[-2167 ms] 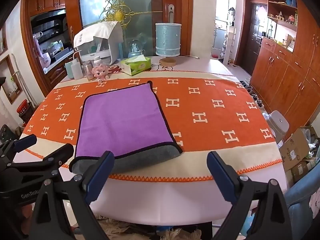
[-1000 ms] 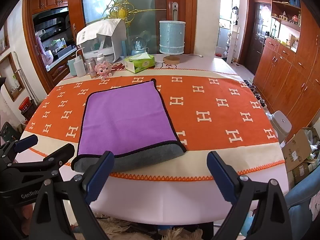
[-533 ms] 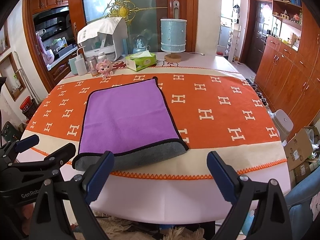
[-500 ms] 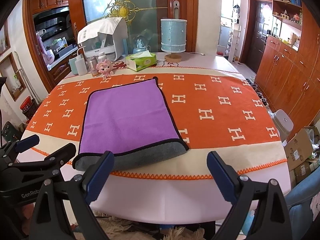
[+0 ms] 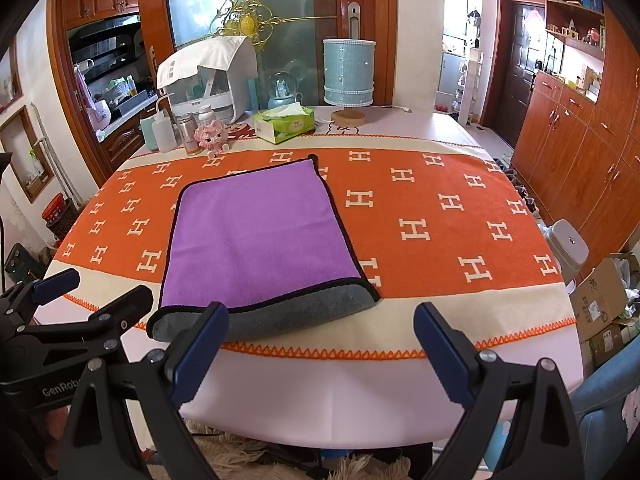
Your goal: Fold towel
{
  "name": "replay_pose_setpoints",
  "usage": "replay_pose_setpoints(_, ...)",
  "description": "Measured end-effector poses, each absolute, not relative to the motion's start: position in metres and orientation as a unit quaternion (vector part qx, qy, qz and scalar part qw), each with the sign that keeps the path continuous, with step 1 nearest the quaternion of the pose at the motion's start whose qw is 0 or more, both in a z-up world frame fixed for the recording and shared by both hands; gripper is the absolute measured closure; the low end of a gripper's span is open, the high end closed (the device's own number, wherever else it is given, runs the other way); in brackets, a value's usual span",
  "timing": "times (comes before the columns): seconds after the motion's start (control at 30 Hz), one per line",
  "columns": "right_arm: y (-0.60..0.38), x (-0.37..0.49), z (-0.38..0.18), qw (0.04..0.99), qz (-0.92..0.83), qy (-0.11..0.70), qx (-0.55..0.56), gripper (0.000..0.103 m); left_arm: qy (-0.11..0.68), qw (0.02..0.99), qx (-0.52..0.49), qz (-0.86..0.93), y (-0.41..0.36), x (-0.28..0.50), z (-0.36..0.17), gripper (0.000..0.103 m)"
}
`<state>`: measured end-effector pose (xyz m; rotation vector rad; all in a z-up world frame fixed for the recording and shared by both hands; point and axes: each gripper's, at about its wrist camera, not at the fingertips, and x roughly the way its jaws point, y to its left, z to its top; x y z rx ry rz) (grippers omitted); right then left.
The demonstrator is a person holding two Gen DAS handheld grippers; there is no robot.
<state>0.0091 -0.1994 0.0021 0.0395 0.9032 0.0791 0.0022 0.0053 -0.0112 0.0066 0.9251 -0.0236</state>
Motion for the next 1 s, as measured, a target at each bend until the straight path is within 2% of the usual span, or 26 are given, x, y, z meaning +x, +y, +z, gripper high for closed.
replay_pose_setpoints(1.0, -0.202, 0.028, 0.003, 0.906, 0.077, 0.416, 0.0, 0.009, 0.434, 0.9, -0.026, -0.019, 0.027, 0.021, -0.018, 0.001)
